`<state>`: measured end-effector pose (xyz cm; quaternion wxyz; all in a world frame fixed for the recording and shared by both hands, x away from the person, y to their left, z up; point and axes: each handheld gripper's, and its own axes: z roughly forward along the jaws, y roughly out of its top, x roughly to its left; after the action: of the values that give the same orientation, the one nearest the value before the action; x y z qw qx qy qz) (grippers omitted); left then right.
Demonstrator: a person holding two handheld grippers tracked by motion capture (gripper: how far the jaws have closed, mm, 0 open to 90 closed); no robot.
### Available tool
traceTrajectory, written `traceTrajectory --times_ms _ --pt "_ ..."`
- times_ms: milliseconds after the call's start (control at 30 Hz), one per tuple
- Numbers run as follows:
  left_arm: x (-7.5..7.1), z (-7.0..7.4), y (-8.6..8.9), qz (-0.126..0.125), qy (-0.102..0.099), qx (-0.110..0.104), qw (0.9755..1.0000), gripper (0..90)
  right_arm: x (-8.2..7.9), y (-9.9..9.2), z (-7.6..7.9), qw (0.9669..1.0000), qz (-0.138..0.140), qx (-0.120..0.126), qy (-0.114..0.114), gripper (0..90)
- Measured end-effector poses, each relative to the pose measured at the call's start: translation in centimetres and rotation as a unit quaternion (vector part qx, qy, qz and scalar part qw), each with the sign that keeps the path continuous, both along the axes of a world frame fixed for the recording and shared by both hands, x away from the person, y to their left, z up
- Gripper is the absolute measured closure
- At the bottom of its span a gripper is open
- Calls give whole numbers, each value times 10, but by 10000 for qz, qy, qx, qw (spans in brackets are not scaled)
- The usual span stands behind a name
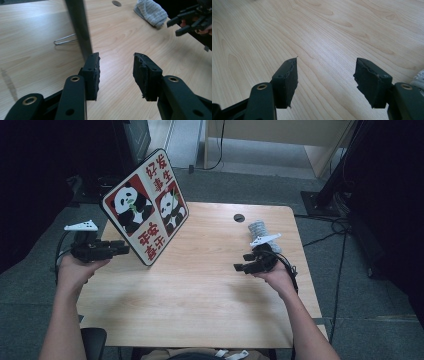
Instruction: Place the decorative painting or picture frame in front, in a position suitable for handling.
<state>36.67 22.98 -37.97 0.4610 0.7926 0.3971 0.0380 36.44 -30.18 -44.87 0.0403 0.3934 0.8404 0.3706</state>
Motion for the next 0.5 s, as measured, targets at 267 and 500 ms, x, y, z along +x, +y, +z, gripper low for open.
traceTrajectory --times_ms 267,500 --pt "18 21 12 104 56 79 9999 542 1 -3 0 10000 -6 4 -35 357" --pt "36 51 7 103 -40 233 9997 541 0 -2 0 10000 0 -17 -28 357"
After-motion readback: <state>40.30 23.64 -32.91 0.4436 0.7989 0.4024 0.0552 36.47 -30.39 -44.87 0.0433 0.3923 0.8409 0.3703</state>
